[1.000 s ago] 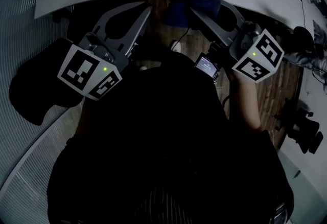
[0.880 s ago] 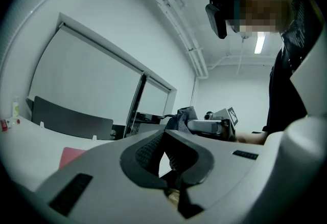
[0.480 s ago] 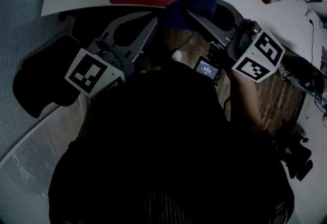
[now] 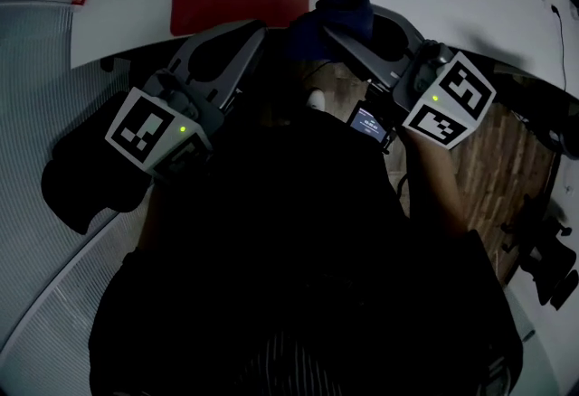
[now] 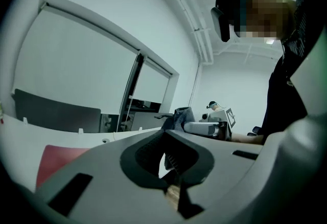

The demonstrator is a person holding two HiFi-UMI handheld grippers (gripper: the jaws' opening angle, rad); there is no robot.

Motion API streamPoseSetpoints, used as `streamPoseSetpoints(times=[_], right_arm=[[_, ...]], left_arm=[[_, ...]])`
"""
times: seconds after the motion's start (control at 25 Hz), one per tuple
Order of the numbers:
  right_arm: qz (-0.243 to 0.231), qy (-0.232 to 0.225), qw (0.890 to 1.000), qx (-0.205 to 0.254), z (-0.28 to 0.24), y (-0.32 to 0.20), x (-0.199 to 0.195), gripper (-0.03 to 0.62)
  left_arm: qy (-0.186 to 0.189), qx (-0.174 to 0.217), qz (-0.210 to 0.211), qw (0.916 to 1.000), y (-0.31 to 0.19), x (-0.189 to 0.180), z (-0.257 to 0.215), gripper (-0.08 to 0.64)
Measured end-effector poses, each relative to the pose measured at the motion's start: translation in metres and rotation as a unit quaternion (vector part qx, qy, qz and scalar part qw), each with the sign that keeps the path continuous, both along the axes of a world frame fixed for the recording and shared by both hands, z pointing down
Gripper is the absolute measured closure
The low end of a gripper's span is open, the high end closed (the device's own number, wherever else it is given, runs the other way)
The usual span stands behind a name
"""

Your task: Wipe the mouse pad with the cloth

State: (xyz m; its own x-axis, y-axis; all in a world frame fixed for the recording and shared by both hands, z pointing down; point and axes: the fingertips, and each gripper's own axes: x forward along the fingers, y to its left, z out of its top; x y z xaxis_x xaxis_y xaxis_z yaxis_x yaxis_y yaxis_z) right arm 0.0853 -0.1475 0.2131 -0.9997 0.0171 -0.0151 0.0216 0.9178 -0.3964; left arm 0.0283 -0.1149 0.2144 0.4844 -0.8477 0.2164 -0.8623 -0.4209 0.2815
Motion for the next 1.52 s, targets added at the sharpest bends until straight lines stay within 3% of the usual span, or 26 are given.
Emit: streamPoseSetpoints(times=[0.32,0.44,0.68,0.8,0.92,1.12,1.52], right_arm=[[0.065,-0.005,0.998,-0.025,0.015,-0.053,0.056,0.479],[0.067,0.0,0.997,-0.029,0.02,-0.056,0.05,0.479],[0.072,0.024,0.996,0.037,0.0,-0.059,0.02,0.479],[0.095,0.029,0.994,0.036,-0.004,-0.067,0.022,0.479],[0.132,0.037,0.99,0.025,-0.002,-0.089,0.023,0.479],[0.181,0.049,0.982,0.031,-0.007,-0.122,-0.007,0.479],[0.208,0.073,0.975,0.011,-0.002,-0.156,-0.086,0.479]], left_arm=[[-0.011,-0.016,0.044,0.9989,-0.042,0.044,0.007,0.56],[-0.007,-0.014,0.045,0.9988,-0.045,0.035,0.01,0.56],[0.006,-0.01,0.089,0.9959,-0.064,0.014,0.015,0.56],[0.01,0.005,0.103,0.9946,-0.087,0.008,0.004,0.56],[0.017,0.028,0.115,0.9928,-0.107,-0.007,-0.006,0.56],[0.027,0.029,0.121,0.9919,-0.13,-0.056,0.0,0.56],[0.012,0.022,0.149,0.9885,-0.155,-0.129,0.022,0.56]])
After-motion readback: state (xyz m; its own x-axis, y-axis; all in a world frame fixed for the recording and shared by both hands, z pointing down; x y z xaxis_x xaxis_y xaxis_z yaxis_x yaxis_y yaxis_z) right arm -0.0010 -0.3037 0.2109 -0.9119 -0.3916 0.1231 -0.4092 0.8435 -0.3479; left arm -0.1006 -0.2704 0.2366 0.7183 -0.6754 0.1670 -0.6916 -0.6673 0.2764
